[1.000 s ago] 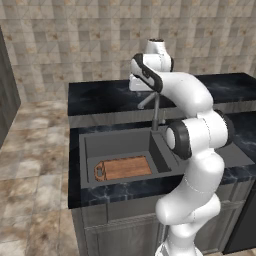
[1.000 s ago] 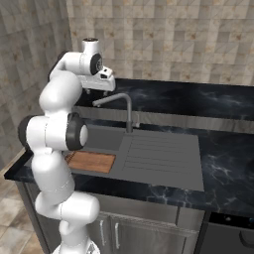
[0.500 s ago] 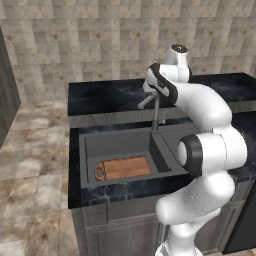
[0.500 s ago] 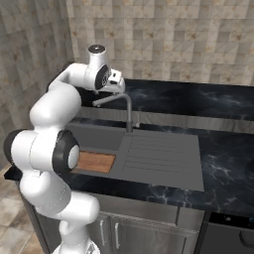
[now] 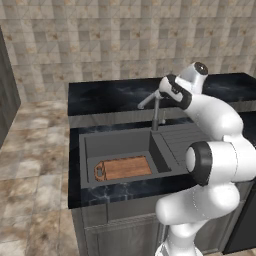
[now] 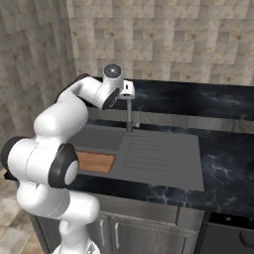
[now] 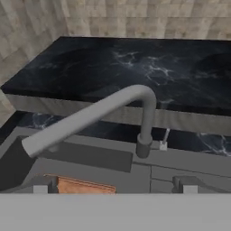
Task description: Turn on the sink faucet with hot water and rinse the cutting board for ten seconds, then turn off the faucet. Push the cutting board to reach the water if necessary.
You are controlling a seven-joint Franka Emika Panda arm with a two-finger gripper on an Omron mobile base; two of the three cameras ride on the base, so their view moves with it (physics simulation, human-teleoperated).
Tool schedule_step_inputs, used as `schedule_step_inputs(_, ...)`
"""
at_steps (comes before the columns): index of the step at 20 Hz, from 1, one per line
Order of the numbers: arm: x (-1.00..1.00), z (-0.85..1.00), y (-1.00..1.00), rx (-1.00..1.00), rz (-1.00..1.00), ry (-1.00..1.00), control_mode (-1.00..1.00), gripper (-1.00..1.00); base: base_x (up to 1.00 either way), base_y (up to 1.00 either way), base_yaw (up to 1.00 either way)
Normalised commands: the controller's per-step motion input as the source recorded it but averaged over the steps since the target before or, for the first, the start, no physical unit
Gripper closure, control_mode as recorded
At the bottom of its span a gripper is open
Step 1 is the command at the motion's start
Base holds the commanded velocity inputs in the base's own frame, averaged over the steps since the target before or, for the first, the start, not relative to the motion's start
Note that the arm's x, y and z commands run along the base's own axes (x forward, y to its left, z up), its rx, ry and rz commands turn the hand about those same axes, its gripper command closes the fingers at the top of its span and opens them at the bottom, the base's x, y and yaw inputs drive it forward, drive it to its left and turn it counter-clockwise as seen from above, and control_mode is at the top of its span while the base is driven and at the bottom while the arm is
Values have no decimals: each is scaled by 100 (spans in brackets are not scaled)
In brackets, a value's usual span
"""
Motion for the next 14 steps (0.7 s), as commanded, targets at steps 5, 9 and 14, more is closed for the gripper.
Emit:
schedule_step_inputs(5, 8, -2, -24, 5, 9, -14, -100, -100, 0, 0, 0)
schedule_step_inputs(9, 13, 0, -15, 5, 4, -13, -100, -100, 0, 0, 0)
schedule_step_inputs(14, 19, 0, -5, 5, 1, -12, -100, -100, 0, 0, 0)
